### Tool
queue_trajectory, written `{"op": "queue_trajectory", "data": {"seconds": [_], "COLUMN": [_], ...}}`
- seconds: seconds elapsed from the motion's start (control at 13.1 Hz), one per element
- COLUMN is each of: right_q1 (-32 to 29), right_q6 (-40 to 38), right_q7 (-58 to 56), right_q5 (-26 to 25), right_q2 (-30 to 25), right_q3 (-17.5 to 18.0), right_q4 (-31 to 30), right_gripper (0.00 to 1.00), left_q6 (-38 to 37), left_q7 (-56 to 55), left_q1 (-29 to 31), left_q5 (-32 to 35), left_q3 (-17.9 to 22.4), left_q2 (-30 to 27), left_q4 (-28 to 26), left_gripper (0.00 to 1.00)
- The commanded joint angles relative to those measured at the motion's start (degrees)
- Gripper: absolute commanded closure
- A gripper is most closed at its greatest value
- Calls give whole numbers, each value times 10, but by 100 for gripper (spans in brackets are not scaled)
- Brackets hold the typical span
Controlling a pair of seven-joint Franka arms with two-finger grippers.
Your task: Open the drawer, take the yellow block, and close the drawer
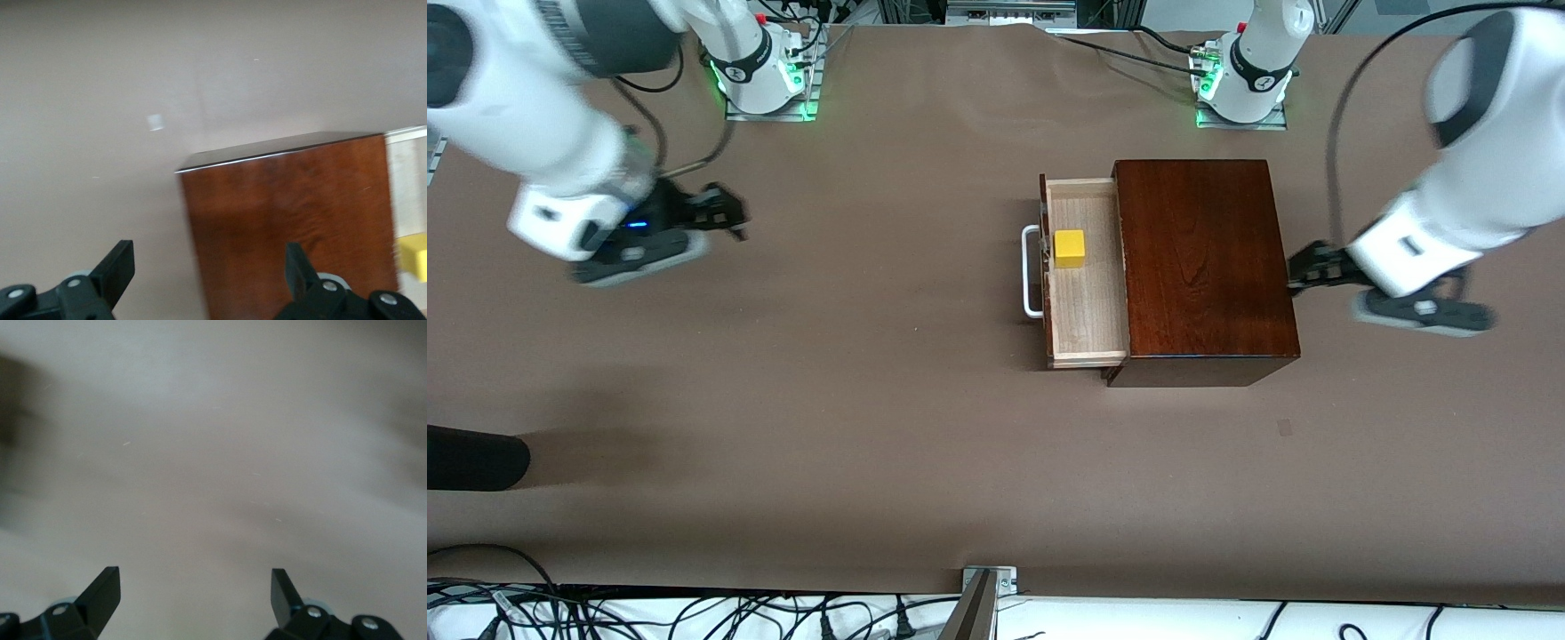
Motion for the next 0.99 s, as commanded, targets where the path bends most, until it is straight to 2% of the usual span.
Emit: {"op": "queue_trajectory", "data": {"seconds": [0.0, 0.23, 0.38, 0.53, 0.69, 0.92], "right_q1": [48, 153, 211, 262, 295, 328], "right_q6": [-1, 48, 81, 95, 114, 149], "right_q7": [-49, -62, -74, -89, -123, -161], "right_q5": [3, -5, -55, -66, -68, -123], "right_q2": [5, 68, 129, 200, 267, 343], "right_q3": [42, 60, 61, 61, 60, 59], "right_q4": [13, 50, 109, 182, 248, 306], "right_gripper": [0, 0, 0, 0, 0, 0], "left_q6": [31, 47, 29, 29, 29, 20], "left_q7": [24, -7, -7, -7, -7, -6], "left_q1": [-59, -48, -39, -40, -40, -40], "left_q5": [-10, -11, -10, -8, -7, -7], "left_q3": [85, 90, 81, 79, 75, 76], "left_q2": [-93, -119, -134, -131, -131, -131], "left_q4": [-98, -115, -128, -122, -122, -121], "left_gripper": [0, 0, 0, 0, 0, 0]}}
